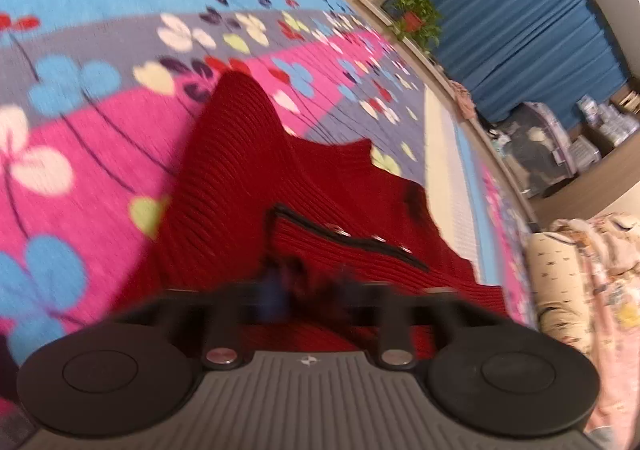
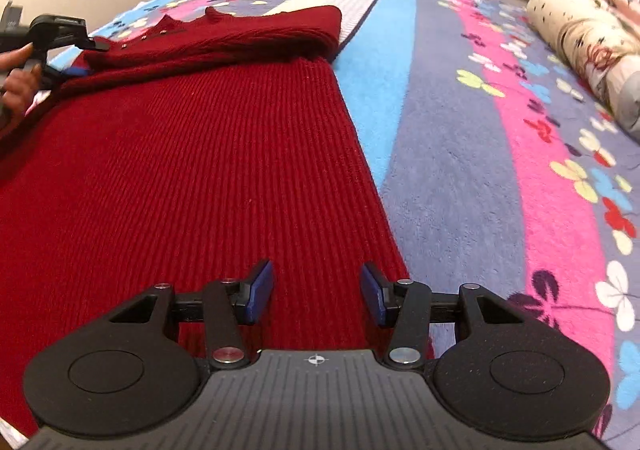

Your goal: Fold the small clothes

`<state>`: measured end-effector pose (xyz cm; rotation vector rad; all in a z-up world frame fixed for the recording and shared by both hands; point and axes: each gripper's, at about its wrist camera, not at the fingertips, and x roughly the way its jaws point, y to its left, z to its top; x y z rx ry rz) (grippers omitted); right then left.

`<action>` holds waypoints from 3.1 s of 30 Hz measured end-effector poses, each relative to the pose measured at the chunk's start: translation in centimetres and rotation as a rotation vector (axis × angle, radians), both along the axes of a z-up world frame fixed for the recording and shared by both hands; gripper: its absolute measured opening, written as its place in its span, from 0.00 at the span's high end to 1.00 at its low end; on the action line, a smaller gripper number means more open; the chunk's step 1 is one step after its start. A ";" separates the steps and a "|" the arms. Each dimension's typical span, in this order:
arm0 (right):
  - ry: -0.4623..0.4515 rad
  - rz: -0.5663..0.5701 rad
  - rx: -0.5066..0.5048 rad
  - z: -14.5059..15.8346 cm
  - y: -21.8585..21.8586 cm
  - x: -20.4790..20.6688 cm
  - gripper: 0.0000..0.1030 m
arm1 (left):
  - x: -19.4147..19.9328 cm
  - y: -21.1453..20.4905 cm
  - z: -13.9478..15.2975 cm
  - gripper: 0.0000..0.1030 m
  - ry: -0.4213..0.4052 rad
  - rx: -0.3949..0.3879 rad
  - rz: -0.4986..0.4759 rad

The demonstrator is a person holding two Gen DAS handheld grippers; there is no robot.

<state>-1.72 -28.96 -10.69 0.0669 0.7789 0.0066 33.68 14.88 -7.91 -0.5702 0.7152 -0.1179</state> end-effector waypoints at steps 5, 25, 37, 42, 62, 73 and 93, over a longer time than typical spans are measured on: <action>-0.002 0.014 -0.005 1.2 1.0 -0.2 0.51 | -3.1 -0.6 3.6 0.91 -0.193 0.232 0.093; -0.091 0.035 0.002 5.6 -2.0 -2.4 0.49 | -9.3 -1.0 7.6 0.59 -0.181 0.420 -0.065; -0.135 0.056 0.097 4.0 -3.7 -4.0 0.48 | -29.6 1.2 7.4 0.44 -0.160 0.517 -0.103; -0.117 0.053 0.115 3.4 -3.3 -4.2 0.47 | -32.1 3.0 2.9 0.45 0.041 0.396 -0.032; 0.079 -0.068 0.142 0.0 -4.9 -2.6 0.41 | -33.6 2.0 -0.7 0.44 0.182 0.461 -0.071; -0.078 -0.194 0.223 2.4 -7.4 -3.8 0.41 | -33.5 2.9 -0.3 0.44 0.173 0.452 -0.036; 0.071 -0.109 0.237 -0.2 -6.3 -2.1 0.38 | -33.7 3.5 -1.4 0.51 0.235 0.420 -0.075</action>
